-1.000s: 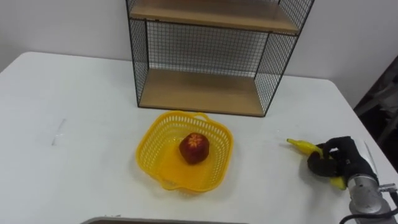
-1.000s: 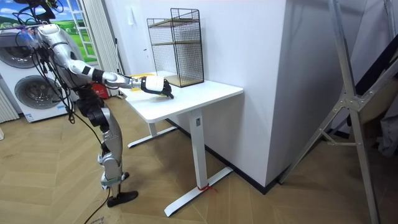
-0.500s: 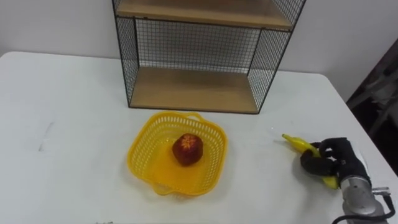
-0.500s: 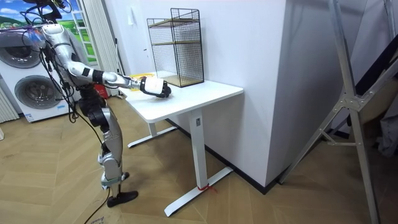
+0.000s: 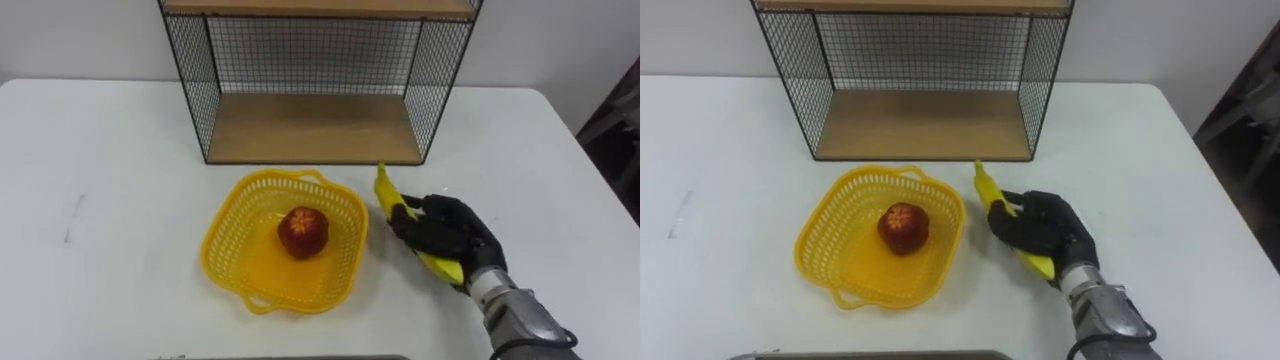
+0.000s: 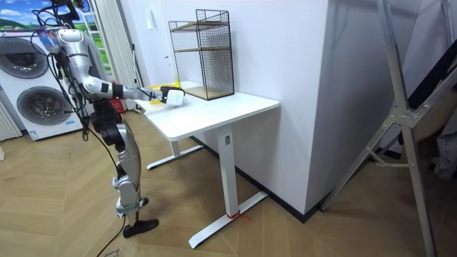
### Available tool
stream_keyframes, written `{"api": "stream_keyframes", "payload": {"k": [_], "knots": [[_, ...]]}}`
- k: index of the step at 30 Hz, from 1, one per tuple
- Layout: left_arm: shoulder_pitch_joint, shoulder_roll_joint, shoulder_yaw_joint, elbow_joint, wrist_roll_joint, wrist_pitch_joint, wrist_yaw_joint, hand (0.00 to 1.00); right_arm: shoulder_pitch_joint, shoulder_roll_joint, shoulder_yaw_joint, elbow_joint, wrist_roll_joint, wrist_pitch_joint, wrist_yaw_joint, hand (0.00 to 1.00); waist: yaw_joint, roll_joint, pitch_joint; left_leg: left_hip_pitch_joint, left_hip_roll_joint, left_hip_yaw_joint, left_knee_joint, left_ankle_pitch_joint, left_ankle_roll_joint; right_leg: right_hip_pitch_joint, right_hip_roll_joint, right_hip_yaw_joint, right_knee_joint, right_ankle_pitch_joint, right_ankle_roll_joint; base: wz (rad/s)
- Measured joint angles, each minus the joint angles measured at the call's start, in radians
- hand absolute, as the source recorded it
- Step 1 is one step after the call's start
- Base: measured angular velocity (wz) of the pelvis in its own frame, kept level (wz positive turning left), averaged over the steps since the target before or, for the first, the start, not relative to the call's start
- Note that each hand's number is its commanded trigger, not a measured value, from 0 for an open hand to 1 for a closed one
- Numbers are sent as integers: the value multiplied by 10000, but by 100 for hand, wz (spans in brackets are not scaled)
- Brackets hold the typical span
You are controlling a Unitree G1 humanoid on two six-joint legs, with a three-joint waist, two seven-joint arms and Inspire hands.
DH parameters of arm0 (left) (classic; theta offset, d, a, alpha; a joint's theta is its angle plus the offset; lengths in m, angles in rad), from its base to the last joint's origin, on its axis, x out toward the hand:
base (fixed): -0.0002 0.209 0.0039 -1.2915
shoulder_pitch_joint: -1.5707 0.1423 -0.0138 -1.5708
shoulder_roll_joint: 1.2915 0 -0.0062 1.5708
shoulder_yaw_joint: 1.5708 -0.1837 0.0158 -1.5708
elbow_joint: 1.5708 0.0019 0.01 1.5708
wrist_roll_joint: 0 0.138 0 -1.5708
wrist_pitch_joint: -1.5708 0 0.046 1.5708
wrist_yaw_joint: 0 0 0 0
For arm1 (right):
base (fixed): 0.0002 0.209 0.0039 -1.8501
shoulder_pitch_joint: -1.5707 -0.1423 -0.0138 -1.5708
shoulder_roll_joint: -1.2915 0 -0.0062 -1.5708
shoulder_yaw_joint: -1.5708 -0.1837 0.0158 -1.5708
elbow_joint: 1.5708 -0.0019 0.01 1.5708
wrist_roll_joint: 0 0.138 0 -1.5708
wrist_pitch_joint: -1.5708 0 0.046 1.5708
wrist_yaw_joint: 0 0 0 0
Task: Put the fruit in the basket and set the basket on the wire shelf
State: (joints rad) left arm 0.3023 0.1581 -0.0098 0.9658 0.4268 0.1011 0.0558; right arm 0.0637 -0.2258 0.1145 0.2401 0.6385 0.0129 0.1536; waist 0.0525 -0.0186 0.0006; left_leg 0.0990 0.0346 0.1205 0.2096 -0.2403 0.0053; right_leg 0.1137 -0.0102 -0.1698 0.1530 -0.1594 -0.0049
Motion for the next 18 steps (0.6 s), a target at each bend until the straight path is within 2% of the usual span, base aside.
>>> {"api": "stream_keyframes", "payload": {"k": [4,8,11,13,18], "knots": [[-32,-152,-3,187,-6,6,-119,0,1,-3,-1,-179,1544,-67,542,100,42,-36,-14,5,-21,-159,49,0,1,75,-30,-182,-15,-6,9,11],[-40,-202,-17,186,-12,6,-229,0,2,-3,29,-173,2207,-67,938,100,128,5,11,2,-22,-160,82,-2,3,69,-35,-194,-13,-5,9,0],[-46,-206,-17,185,-18,6,-290,0,2,-4,26,-174,2392,-67,1091,100,119,41,11,-10,-18,-158,65,-5,2,58,-35,-211,-11,-5,8,0],[-63,-210,-43,177,-22,6,-306,0,2,3,26,-212,2391,-67,1095,100,110,86,-32,-1,-26,-153,74,-4,1,35,-41,-197,-20,-6,8,0],[-49,-255,-77,195,-23,6,-260,0,1,5,19,-557,2315,-69,1072,100,92,133,-57,-27,-56,-152,116,3,13,2,-58,-162,3,-8,12,0]]}}
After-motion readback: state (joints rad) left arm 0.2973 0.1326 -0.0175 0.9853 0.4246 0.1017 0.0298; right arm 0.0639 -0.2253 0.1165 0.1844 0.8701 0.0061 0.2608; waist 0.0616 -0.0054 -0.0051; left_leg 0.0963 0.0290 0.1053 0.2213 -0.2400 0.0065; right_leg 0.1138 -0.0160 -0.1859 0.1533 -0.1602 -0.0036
